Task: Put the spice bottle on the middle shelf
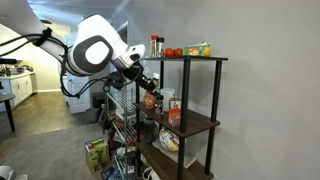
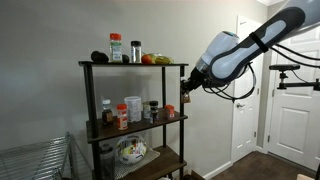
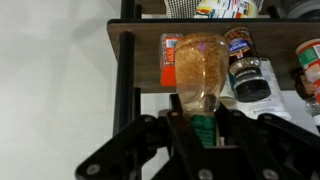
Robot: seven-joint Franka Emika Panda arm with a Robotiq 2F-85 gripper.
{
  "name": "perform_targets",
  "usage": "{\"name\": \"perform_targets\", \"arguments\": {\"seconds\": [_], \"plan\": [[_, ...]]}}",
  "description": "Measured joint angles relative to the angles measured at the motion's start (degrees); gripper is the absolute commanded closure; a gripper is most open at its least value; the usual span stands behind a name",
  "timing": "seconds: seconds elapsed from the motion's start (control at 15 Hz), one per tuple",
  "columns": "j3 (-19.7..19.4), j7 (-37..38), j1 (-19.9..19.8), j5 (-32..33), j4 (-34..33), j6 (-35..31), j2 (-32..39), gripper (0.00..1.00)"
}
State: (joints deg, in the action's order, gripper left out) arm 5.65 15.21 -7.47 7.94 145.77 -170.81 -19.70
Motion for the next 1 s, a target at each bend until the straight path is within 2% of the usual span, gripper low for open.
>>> {"name": "perform_targets", "arguments": {"seconds": [0.4, 0.73, 1.0], "plan": [[0.53, 0.01, -2.47, 2.62, -3.51, -1.41, 6.67, 0.91], [4.30, 0.20, -2.43, 5.95, -5.14, -1.40, 6.07, 0.91], [6.19, 0.21, -2.10, 6.15, -5.94, -1.35, 6.03, 0.91]]}}
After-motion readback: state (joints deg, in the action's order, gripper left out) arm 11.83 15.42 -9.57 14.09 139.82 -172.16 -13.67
